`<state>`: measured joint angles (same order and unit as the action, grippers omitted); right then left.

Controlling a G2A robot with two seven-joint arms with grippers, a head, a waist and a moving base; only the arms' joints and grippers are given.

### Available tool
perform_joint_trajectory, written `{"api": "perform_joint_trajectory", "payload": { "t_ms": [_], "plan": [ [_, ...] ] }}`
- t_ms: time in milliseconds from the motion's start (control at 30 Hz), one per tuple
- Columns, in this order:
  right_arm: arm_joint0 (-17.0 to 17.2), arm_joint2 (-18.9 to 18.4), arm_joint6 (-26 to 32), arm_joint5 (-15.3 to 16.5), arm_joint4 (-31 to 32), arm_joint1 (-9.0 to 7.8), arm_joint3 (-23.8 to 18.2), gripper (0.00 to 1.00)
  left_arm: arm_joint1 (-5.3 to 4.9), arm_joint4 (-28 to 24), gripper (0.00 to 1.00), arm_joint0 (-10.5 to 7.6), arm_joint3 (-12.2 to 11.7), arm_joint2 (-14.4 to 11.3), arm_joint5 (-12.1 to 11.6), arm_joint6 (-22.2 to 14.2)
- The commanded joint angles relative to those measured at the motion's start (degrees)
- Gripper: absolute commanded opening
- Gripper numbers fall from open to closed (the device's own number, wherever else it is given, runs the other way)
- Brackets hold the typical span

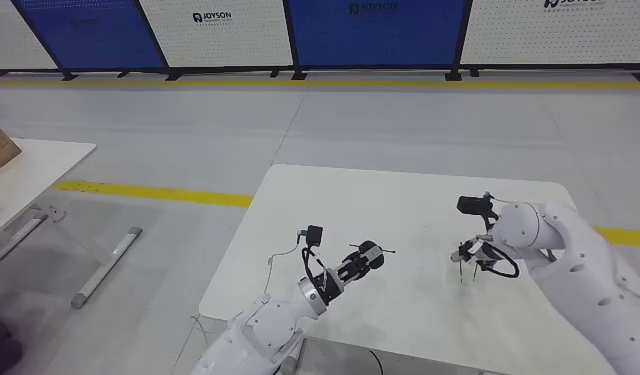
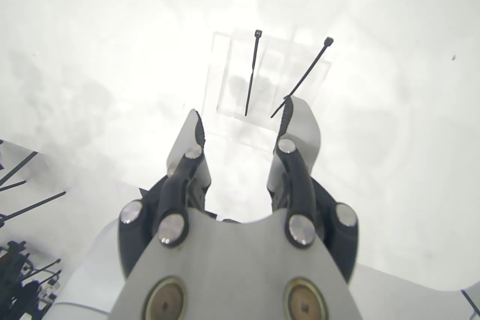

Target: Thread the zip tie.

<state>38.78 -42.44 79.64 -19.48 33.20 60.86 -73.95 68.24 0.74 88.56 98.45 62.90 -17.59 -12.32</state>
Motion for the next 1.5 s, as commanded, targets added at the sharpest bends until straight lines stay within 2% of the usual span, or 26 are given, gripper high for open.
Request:
{"api": "perform_joint_trajectory", "payload": {
  "t_ms": [0, 133, 200, 333, 800, 1467],
  "plan": [
    [-0.56, 0.42, 0.00, 0.00, -0.20, 0.32, 1.11, 0.42, 0.00, 0.00, 0.00, 0.00, 0.00, 0.00, 0.00, 0.00],
    [-1.45, 1.98, 0.00, 0.00, 0.14, 0.98, 3.07, 0.31, 0.00, 0.00, 0.00, 0.00, 0.00, 0.00, 0.00, 0.00],
    [-1.98, 2.82, 0.00, 0.00, 0.21, 1.40, 4.25, 0.31, 0.00, 0.00, 0.00, 0.00, 0.00, 0.00, 0.00, 0.00],
    [-3.12, 4.25, 0.00, 0.00, -0.26, 2.51, 6.82, 0.25, 0.00, 0.00, 0.00, 0.00, 0.00, 0.00, 0.00, 0.00],
    [-5.07, 6.24, 0.00, 0.00, -1.00, 5.74, 13.27, 0.23, 0.00, 0.00, 0.00, 0.00, 0.00, 0.00, 0.00, 0.00],
    [-6.16, 6.40, 0.00, 0.00, 1.02, 9.57, 19.64, 0.18, 0.00, 0.00, 0.00, 0.00, 0.00, 0.00, 0.00, 0.00]
  ]
}}
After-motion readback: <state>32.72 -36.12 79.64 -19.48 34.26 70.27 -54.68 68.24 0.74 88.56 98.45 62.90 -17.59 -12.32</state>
